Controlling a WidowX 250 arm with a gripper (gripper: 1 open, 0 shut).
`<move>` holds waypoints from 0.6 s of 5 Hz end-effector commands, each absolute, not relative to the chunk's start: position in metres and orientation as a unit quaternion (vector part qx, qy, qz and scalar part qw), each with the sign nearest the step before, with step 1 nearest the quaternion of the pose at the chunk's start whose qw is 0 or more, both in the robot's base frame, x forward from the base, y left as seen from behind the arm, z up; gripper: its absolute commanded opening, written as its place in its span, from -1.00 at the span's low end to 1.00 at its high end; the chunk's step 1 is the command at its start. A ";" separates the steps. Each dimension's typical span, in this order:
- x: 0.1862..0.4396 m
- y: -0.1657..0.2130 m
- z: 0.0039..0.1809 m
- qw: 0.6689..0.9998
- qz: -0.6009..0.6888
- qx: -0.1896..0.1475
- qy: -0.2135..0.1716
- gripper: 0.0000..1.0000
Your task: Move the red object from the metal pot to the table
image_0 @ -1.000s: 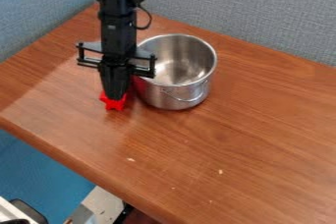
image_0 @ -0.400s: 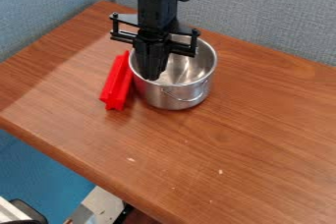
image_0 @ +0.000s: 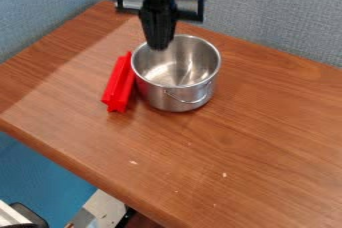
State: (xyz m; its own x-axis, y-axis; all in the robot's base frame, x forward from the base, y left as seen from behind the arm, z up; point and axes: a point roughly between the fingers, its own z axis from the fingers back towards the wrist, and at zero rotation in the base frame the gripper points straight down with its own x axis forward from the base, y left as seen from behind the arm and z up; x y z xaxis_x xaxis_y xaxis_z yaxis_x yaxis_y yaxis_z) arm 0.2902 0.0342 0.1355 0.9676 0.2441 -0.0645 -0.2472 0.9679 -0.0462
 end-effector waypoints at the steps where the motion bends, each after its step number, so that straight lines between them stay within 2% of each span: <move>1: 0.306 0.037 0.155 0.990 0.140 -0.036 0.002 -1.00; 3: 0.314 0.054 0.144 0.988 0.152 0.005 -0.001 -1.00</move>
State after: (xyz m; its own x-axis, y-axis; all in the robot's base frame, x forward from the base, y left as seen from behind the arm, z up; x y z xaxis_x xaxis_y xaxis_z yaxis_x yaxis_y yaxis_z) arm 0.3084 0.0504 0.1301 0.9546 0.2936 -0.0510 -0.2934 0.9559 0.0117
